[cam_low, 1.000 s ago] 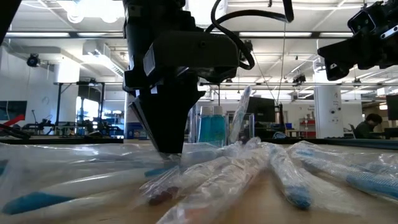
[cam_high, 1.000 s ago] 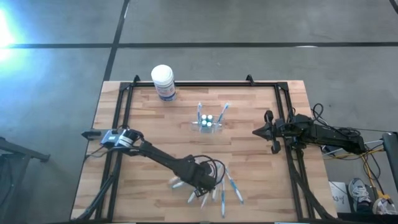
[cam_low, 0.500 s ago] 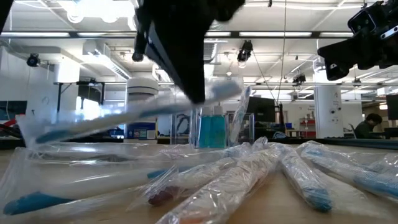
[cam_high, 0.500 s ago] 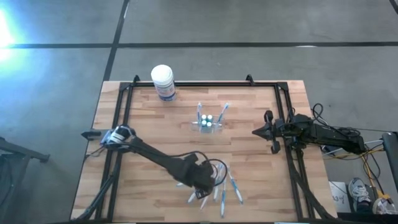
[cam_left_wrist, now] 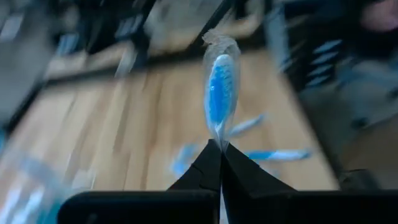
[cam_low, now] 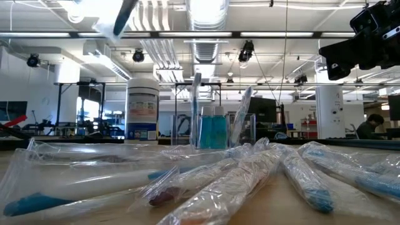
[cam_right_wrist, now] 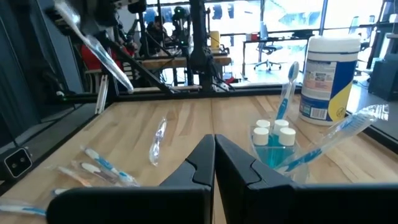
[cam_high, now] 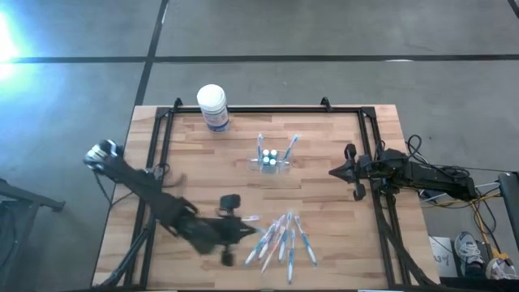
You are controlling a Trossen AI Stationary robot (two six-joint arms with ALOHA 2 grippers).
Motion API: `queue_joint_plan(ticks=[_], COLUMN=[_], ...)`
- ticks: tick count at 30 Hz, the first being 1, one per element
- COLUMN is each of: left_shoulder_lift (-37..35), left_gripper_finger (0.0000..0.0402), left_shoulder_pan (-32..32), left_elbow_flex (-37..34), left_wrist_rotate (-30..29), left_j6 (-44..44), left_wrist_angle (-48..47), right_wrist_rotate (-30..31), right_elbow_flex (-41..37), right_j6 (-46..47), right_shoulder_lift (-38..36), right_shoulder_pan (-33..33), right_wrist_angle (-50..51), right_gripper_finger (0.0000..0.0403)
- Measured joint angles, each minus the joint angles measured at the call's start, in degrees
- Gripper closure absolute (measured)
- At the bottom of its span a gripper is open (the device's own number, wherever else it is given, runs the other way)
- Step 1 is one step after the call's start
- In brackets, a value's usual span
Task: Pick & Place toothbrushing station
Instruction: Put the blue toothbrush into the transparent bin organizer
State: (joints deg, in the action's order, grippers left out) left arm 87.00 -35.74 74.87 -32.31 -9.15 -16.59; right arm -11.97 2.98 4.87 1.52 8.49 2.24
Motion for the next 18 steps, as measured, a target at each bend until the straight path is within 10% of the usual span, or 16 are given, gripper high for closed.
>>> queue_joint_plan(ticks=[6, 11, 18], left_shoulder_lift=[-19.41, -34.71, -47.28], left_gripper_finger=[0.04, 0.0401, 0.0401], left_shoulder_pan=[0.93, 9.04, 25.32], left_elbow_flex=[-27.84, -42.63, -55.29], left_wrist_rotate=[5.8, 7.4, 25.63], left_j6=[12.28, 11.56, 9.37], left_wrist_angle=[31.94, 37.96, 45.64], right_wrist_rotate=[-0.07, -0.09, -0.13], right_elbow_flex=[0.0, -0.02, -0.59], right_j6=[-0.32, -0.6, -1.7], right_shoulder_lift=[0.0, 0.0, 0.0], right_shoulder_pan=[-0.01, -0.01, -0.02], right_wrist_angle=[-1.48, -2.67, -7.34], right_gripper_finger=[0.0394, 0.0394, 0.0394])
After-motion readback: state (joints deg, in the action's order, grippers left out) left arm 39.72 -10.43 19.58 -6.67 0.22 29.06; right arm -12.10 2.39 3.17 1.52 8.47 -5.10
